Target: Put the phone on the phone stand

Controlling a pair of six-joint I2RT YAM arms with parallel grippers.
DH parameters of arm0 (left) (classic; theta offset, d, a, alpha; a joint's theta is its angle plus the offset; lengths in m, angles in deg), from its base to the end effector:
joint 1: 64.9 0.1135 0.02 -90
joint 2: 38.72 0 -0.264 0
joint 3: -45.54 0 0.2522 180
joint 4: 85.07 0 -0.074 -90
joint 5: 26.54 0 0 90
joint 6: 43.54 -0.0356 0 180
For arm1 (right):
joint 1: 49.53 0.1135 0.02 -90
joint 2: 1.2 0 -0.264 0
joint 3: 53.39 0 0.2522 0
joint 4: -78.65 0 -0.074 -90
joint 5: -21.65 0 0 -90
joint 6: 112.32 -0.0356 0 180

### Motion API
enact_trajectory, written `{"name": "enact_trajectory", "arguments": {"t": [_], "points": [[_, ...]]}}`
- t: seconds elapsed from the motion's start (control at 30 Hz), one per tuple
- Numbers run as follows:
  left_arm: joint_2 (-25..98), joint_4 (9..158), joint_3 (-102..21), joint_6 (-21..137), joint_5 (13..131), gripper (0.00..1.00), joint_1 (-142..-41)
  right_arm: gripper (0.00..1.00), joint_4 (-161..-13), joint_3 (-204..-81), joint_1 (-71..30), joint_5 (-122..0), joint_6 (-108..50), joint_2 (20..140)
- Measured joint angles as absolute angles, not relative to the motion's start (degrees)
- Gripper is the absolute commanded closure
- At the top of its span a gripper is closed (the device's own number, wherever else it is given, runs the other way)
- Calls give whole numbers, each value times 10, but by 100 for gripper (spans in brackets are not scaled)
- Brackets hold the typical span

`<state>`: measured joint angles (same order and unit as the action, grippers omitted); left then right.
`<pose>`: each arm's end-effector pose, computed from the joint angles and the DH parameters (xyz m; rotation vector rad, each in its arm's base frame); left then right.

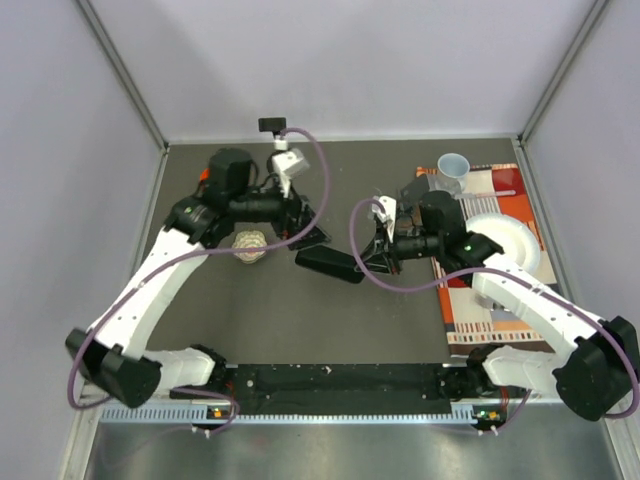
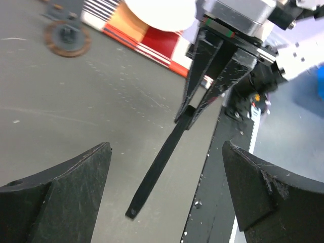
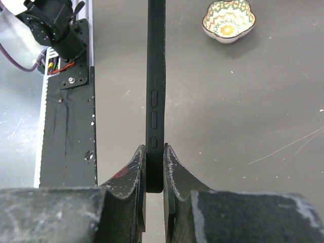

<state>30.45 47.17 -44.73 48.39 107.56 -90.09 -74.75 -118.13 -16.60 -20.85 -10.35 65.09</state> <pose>0.2160 -0.1290 0.4064 0.8914 1.8557 -1.0753 0.1976 0.1592 0.3021 -1.2426 1.6361 1.0760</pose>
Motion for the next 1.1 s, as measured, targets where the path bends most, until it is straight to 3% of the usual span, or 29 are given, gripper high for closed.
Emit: {"name": "enact_trajectory", "arguments": {"t": [0.2,0.6,1.1], "points": [[401,382,-485,378,1098,10,-984,100,-725,-1181,-179,-177,-88,657],[453,303,-514,310,1090,21,-1015,100,-712,-1181,-187,-144,-78,656],[459,296,-502,290,1030,57,-1048,100,-706,-1181,-187,-134,-73,650]]}}
